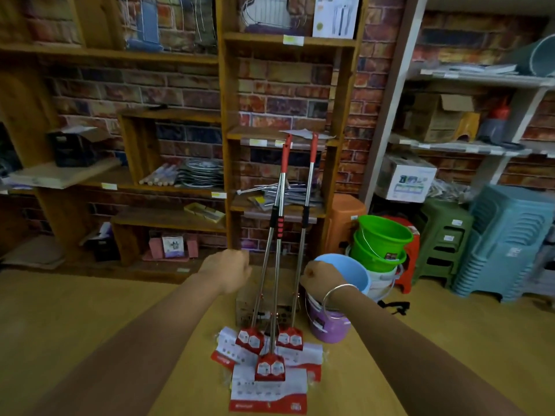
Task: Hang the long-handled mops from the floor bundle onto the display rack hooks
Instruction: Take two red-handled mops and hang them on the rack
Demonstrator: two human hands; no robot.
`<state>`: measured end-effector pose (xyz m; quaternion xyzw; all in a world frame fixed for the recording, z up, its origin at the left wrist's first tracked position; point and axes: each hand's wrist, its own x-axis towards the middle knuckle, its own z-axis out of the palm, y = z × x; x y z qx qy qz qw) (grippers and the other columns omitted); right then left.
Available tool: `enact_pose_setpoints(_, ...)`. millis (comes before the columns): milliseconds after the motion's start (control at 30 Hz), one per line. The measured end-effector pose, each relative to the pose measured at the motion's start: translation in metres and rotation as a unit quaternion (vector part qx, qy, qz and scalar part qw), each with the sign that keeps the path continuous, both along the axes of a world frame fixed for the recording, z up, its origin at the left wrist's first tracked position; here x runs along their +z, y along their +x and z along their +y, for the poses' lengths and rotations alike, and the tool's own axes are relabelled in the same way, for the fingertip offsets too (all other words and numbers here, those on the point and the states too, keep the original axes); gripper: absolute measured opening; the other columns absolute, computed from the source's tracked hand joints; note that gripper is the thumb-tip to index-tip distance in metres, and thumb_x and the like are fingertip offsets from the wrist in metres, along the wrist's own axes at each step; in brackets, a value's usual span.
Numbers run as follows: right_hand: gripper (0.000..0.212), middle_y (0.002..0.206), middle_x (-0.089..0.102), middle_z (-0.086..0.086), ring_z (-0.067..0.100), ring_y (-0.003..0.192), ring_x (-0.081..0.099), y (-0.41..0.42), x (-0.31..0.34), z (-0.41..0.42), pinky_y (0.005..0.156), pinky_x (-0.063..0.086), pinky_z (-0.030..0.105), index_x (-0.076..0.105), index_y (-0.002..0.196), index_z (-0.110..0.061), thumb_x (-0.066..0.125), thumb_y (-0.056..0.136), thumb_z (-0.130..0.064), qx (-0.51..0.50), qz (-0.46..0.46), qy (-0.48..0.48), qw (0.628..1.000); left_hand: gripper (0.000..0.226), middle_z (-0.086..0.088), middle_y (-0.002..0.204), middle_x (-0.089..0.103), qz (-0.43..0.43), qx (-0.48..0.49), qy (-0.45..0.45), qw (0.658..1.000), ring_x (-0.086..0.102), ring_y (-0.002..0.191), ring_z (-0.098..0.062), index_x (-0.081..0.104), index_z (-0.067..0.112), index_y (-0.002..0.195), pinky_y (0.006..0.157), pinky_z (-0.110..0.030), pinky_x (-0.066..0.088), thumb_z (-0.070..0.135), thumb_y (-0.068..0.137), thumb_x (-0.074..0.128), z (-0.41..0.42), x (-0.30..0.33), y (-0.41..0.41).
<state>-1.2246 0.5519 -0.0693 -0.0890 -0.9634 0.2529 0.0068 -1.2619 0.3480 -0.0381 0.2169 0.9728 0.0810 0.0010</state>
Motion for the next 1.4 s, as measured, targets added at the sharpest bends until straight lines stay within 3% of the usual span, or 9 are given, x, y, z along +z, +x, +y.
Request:
enact_pose_setpoints(67, 0.02, 0.093, 0.067, 0.017, 0.027, 0.075, 0.054, -0.043, -0.003, 0.008, 0.066, 0.036, 0.026, 0.05, 0.065, -0.014, 0.047, 0.084, -0.019, -0.002, 0.005, -0.018, 1.0, 0.021, -0.01, 0.099, 0.064, -0.009, -0.005, 0.005, 1.0, 0.06, 0.089, -0.03, 0.055, 0.014, 0.096, 0.075, -0.038, 0.048, 0.029, 0.094, 0.04, 0.014, -0.004, -0.044)
enact_pose_setpoints(167, 0.017, 0.095, 0.066, 0.019, 0.032, 0.083, 0.057, -0.109, -0.01, 0.017, 0.069, 0.04, 0.029, 0.058, 0.078, -0.005, 0.048, 0.082, -0.018, -0.008, -0.012, -0.04, 0.999, 0.023, -0.01, 0.103, 0.064, -0.017, -0.016, -0.005, 1.0, 0.059, 0.092, -0.03, 0.054, 0.013, 0.099, 0.072, -0.036, 0.044, 0.028, 0.095, 0.038, 0.031, -0.009, -0.109)
enact_pose_setpoints(367, 0.011, 0.088, 0.063, 0.01, 0.021, 0.076, 0.053, -0.228, -0.021, 0.038, 0.066, 0.036, 0.022, 0.061, 0.085, -0.015, 0.052, 0.081, -0.019, -0.01, -0.02, -0.079, 0.997, 0.022, -0.005, 0.095, 0.062, -0.045, -0.019, 0.042, 0.998, 0.058, 0.084, -0.023, 0.055, 0.015, 0.099, 0.066, -0.032, 0.04, 0.03, 0.095, 0.039, 0.064, -0.009, -0.231)
enact_pose_setpoints(500, 0.02, 0.066, 0.053, -0.005, 0.017, 0.068, 0.05, -0.3, -0.026, 0.055, 0.064, 0.036, 0.021, 0.05, 0.06, -0.026, 0.052, 0.08, -0.021, -0.007, -0.027, -0.091, 0.995, 0.021, -0.008, 0.097, 0.064, -0.057, -0.022, 0.031, 0.998, 0.059, 0.085, -0.024, 0.053, 0.014, 0.099, 0.067, -0.033, 0.043, 0.029, 0.095, 0.038, 0.092, -0.015, -0.297)
enact_pose_setpoints(667, 0.015, 0.093, 0.067, 0.015, 0.03, 0.089, 0.061, -0.393, -0.04, 0.08, 0.067, 0.037, 0.024, 0.061, 0.085, -0.011, 0.049, 0.084, -0.02, 0.003, -0.02, -0.089, 0.996, 0.025, -0.009, 0.102, 0.065, -0.063, -0.001, 0.064, 0.996, 0.061, 0.093, -0.027, 0.054, 0.013, 0.104, 0.079, -0.04, 0.051, 0.03, 0.095, 0.039, 0.132, -0.026, -0.379)
enact_pose_setpoints(933, 0.021, 0.1, 0.064, 0.019, 0.034, 0.092, 0.06, -0.532, -0.082, 0.113, 0.066, 0.035, 0.025, 0.058, 0.094, -0.003, 0.048, 0.084, -0.018, -0.064, -0.003, -0.144, 0.987, 0.028, -0.014, 0.107, 0.066, -0.098, 0.051, 0.216, 0.97, 0.062, 0.097, -0.029, 0.055, 0.01, 0.111, 0.085, -0.045, 0.051, 0.029, 0.096, 0.041, 0.187, -0.06, -0.509)
enact_pose_setpoints(1033, 0.028, 0.105, 0.062, 0.022, 0.036, 0.095, 0.06, -0.583, -0.091, 0.123, 0.071, 0.039, 0.029, 0.058, 0.103, -0.002, 0.049, 0.085, -0.022, -0.106, 0.019, -0.159, 0.981, 0.032, -0.013, 0.11, 0.064, -0.101, 0.055, 0.258, 0.959, 0.06, 0.099, -0.03, 0.052, 0.009, 0.116, 0.084, -0.042, 0.049, 0.03, 0.096, 0.041, 0.206, -0.068, -0.566)
enact_pose_setpoints(1200, 0.021, 0.109, 0.057, 0.023, 0.033, 0.091, 0.055, -0.654, -0.095, 0.132, 0.076, 0.042, 0.036, 0.051, 0.099, -0.003, 0.054, 0.084, -0.018, -0.137, 0.072, -0.203, 0.967, 0.029, -0.013, 0.107, 0.066, -0.088, 0.066, 0.299, 0.948, 0.061, 0.091, -0.027, 0.055, 0.012, 0.115, 0.076, -0.033, 0.045, 0.029, 0.094, 0.044, 0.237, -0.084, -0.635)
enact_pose_setpoints(1400, 0.041, 0.121, 0.054, 0.018, 0.035, 0.106, 0.057, -0.699, -0.106, 0.126, 0.091, 0.046, 0.045, 0.037, 0.124, -0.01, 0.052, 0.087, -0.018, -0.144, 0.096, -0.283, 0.943, 0.033, -0.009, 0.117, 0.065, -0.088, 0.1, 0.329, 0.935, 0.061, 0.104, -0.028, 0.052, 0.015, 0.122, 0.08, -0.031, 0.044, 0.03, 0.093, 0.046, 0.253, -0.108, -0.678)
